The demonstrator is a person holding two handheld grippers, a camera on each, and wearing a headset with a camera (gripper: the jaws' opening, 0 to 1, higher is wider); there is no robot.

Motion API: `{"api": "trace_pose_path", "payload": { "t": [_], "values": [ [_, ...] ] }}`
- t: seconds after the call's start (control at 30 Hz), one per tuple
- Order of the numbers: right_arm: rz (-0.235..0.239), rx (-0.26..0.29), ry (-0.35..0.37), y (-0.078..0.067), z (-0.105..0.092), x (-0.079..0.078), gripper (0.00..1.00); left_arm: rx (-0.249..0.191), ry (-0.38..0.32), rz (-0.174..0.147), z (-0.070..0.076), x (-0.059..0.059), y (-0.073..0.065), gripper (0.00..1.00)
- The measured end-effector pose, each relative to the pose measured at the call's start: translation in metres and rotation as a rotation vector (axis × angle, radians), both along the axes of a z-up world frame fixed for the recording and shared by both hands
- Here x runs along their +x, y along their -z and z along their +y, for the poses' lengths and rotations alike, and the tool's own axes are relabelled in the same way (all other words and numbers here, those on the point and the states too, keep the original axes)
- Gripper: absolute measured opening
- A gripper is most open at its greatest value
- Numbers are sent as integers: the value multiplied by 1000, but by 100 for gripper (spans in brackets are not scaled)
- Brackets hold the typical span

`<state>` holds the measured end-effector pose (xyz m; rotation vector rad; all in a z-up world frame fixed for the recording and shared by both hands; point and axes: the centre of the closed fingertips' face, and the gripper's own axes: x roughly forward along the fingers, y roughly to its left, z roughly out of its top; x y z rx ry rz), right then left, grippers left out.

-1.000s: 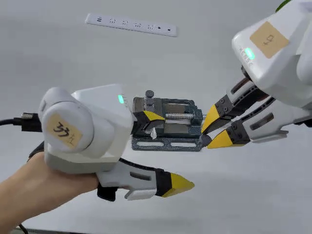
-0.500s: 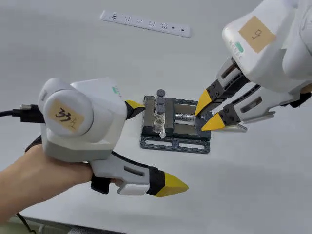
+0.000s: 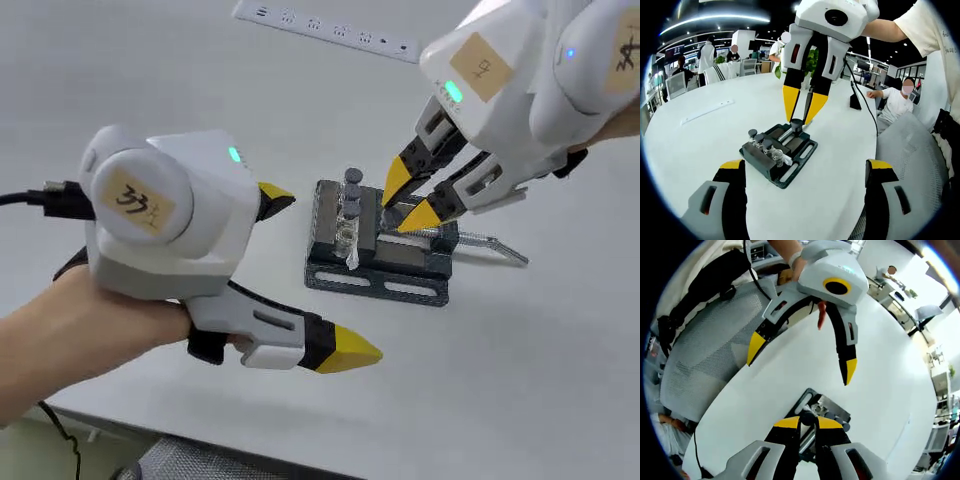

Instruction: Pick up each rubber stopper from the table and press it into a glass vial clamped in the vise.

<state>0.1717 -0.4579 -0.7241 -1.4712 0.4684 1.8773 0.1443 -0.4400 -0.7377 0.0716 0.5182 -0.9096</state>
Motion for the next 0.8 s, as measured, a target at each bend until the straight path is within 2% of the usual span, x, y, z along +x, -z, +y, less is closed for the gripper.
{"api": "trace_pose_path", "payload": {
  "t": [0.2,0.8],
  "values": [
    [-12,5,-65,8,9,7,6,3,-23,5,6,1,2,99],
    [19,-34,-131,31,19,14,6,-1,-51,20,11,2,4,97]
  ]
}}
